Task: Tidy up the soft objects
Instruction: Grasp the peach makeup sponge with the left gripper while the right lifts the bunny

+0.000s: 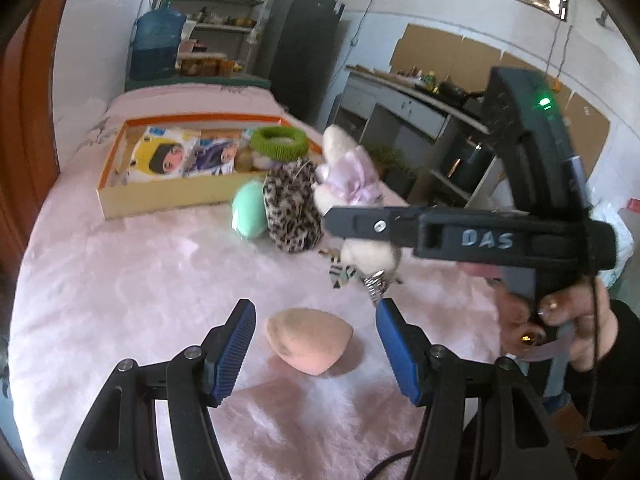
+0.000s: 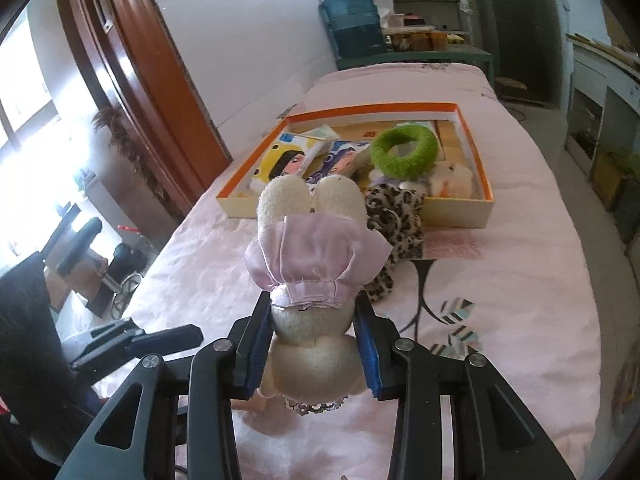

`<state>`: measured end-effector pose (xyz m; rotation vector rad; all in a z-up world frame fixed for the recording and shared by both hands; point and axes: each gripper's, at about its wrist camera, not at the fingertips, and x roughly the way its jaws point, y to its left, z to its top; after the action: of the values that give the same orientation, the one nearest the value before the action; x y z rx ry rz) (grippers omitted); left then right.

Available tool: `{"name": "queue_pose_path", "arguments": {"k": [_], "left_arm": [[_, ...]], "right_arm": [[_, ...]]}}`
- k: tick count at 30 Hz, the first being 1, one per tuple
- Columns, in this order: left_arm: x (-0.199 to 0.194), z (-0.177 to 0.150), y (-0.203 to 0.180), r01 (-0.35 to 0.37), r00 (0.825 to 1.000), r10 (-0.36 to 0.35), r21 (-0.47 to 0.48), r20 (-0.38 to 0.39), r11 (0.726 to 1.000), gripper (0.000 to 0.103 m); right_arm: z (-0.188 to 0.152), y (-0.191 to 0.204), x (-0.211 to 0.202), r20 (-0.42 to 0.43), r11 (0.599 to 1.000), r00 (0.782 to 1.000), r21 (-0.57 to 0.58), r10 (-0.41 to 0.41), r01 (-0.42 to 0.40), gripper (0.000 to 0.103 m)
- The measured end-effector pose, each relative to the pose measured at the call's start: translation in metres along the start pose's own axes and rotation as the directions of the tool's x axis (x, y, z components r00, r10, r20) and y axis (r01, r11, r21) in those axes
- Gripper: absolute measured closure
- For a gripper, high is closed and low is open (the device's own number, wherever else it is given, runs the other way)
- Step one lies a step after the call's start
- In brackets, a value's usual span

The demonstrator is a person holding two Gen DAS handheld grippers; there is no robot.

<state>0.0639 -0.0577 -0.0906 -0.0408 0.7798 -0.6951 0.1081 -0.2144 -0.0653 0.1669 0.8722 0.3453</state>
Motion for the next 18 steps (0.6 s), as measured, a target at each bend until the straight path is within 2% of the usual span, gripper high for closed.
{"name": "queue_pose_path", "arguments": {"k": [14, 16, 18], "left_arm": [[0.034, -0.009, 0.012, -0.019, 0.995, 0.01, -0.096, -0.097, 0.995, 0.041], [0.035, -0.01, 0.013, -0.035, 0.995, 0.025, -0.101, -0.097, 0.994, 0.049], [0.034, -0.01, 0.012, -0.051, 0.995, 0.042, -0.097, -0.092, 0.994, 0.05]], "right_arm": [[-0.007, -0.007, 0.001, -0.009, 1.0, 1.0, 0.02, 0.003, -0.002, 0.063], [-0.008, -0.008, 0.002, -0.011, 1.0, 1.0, 0.021, 0.003, -0.003, 0.063], [-0.008, -0.009, 0.002, -0.012, 1.0, 1.0, 0.024, 0.004, -0.004, 0.063]]}}
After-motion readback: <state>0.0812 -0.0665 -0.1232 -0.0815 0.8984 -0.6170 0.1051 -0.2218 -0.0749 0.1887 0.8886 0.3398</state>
